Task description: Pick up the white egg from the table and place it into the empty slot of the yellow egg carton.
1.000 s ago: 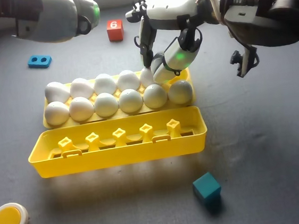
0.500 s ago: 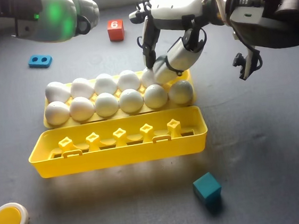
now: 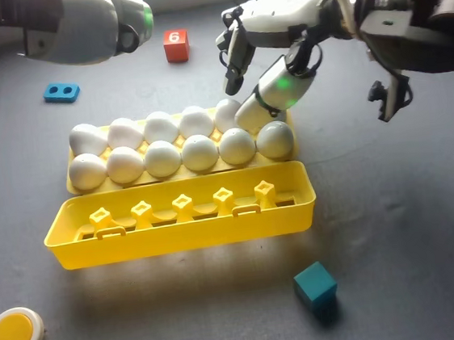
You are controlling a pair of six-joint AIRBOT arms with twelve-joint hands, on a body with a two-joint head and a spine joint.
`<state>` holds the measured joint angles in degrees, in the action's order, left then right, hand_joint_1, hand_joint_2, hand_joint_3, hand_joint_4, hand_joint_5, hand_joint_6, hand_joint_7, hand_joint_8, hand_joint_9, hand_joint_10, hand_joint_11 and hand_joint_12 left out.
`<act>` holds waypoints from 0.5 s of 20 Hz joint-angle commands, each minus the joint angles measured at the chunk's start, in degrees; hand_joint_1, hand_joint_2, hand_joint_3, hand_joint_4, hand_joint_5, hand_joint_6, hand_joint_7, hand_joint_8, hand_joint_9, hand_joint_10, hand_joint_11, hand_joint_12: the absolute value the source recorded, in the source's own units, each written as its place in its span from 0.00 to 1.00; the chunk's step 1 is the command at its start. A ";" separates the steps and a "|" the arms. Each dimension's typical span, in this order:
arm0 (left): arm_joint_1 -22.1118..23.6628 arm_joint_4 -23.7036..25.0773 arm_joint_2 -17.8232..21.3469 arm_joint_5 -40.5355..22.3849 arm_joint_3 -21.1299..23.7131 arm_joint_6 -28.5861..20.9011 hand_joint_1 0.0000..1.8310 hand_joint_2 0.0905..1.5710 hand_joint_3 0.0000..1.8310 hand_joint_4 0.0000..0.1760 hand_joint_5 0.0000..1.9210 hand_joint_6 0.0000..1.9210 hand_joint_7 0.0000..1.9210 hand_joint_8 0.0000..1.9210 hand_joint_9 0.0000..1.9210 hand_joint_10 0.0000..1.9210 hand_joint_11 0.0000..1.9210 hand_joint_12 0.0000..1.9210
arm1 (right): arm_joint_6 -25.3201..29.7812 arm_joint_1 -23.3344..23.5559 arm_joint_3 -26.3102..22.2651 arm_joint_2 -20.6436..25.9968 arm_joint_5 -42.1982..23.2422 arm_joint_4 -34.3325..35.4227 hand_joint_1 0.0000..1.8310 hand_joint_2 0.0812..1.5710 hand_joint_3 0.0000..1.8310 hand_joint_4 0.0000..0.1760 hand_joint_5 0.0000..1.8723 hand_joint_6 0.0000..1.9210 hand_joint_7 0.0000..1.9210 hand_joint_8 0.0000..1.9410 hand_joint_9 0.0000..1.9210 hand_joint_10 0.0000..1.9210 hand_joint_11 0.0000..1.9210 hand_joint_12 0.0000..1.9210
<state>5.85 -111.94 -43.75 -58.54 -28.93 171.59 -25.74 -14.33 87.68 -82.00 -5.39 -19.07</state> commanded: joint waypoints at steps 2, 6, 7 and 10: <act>0.86 5.22 0.11 1.56 -0.02 0.22 0.00 0.80 0.00 0.00 0.05 0.00 0.04 0.00 0.02 0.00 0.00 0.00 | -2.21 1.20 -2.23 2.97 -6.86 0.43 0.41 0.56 0.00 0.74 0.49 0.00 0.09 0.00 0.00 0.00 0.00 0.00; 0.86 5.22 0.10 1.56 -0.02 0.22 0.00 0.79 0.00 0.00 0.06 0.01 0.05 0.01 0.02 0.01 0.01 0.00 | -8.31 1.88 -11.07 11.99 -8.11 0.45 0.41 0.57 0.00 0.65 0.48 0.00 0.06 0.00 0.00 0.00 0.00 0.00; 0.86 5.22 0.10 1.56 -0.02 0.22 0.00 0.79 0.00 0.00 0.06 0.00 0.04 0.00 0.02 0.01 0.01 0.00 | -9.39 1.87 -13.13 14.20 -8.04 0.45 0.41 0.57 0.00 0.66 0.49 0.00 0.05 0.00 0.00 0.00 0.00 0.00; 0.86 5.22 0.10 1.56 -0.03 0.22 0.00 0.79 0.00 0.00 0.05 0.00 0.04 0.00 0.02 0.00 0.00 0.00 | -10.75 1.15 -17.65 19.76 -7.66 1.54 0.38 0.58 0.00 0.77 0.47 0.00 0.04 0.00 0.00 0.00 0.00 0.00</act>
<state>5.85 -111.94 -43.75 -58.57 -28.93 171.61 -37.19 -13.52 69.63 -61.98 -6.98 -18.20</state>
